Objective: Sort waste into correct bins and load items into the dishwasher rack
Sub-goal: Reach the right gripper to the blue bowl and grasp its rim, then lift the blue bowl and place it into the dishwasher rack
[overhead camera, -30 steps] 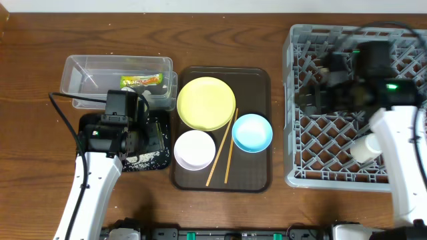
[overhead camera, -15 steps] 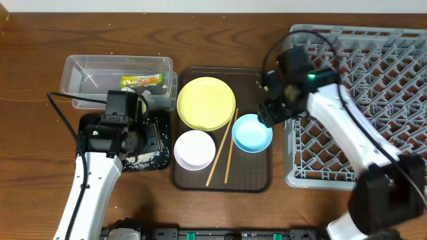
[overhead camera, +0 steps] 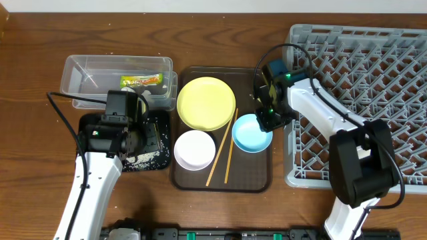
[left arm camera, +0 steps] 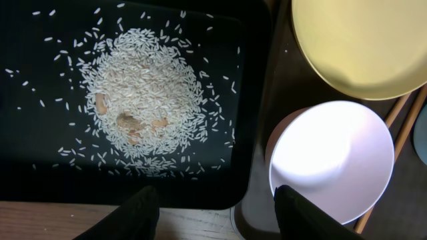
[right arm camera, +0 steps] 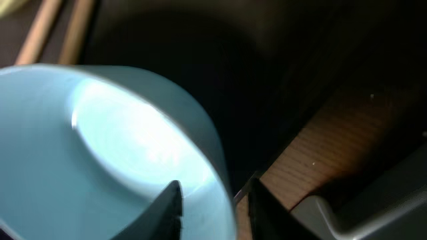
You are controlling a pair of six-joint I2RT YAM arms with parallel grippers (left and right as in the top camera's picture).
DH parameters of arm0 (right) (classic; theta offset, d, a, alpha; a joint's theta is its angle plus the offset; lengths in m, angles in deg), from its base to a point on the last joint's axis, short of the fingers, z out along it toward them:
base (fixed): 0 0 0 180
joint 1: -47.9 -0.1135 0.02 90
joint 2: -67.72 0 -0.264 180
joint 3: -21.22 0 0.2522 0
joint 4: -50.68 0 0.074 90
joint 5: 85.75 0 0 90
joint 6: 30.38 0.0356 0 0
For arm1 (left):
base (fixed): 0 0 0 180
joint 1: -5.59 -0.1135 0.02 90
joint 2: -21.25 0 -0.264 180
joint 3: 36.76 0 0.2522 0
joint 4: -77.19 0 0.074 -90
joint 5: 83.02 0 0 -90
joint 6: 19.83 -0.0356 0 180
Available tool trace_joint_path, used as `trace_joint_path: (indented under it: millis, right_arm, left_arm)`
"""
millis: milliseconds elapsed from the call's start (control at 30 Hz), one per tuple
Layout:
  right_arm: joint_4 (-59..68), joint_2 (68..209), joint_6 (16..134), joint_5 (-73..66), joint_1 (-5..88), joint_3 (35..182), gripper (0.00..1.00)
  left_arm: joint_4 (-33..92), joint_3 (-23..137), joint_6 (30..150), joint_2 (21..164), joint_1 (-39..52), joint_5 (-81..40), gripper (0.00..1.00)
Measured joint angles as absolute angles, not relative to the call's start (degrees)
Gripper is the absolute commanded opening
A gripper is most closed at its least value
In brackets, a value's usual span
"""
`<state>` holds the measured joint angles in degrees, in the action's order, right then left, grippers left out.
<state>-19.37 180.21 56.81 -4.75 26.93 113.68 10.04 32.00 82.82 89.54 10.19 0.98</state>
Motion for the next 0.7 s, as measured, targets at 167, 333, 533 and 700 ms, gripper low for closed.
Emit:
trace_joint_path:
  millis: [167, 333, 533, 700]
  right_arm:
    - [-19.1, 180.9, 57.4, -4.0, 26.9, 113.7, 0.01]
    - [-19.9, 180.9, 57.7, -3.8, 26.9, 113.9, 0.01]
    - [-22.7, 177.8, 57.7, -1.0, 27.9, 117.2, 0.01]
    - [-20.9, 169.9, 58.3, 4.0, 29.7, 120.6, 0.01]
  left_arm:
    - [10.0, 32.0, 82.8, 89.5, 10.2, 1.0, 0.59]
    - [10.0, 32.0, 82.8, 89.5, 10.2, 1.0, 0.59]
    - [10.0, 32.0, 82.8, 89.6, 10.2, 1.0, 0.59]
    - [10.0, 32.0, 82.8, 89.5, 10.2, 1.0, 0.59]
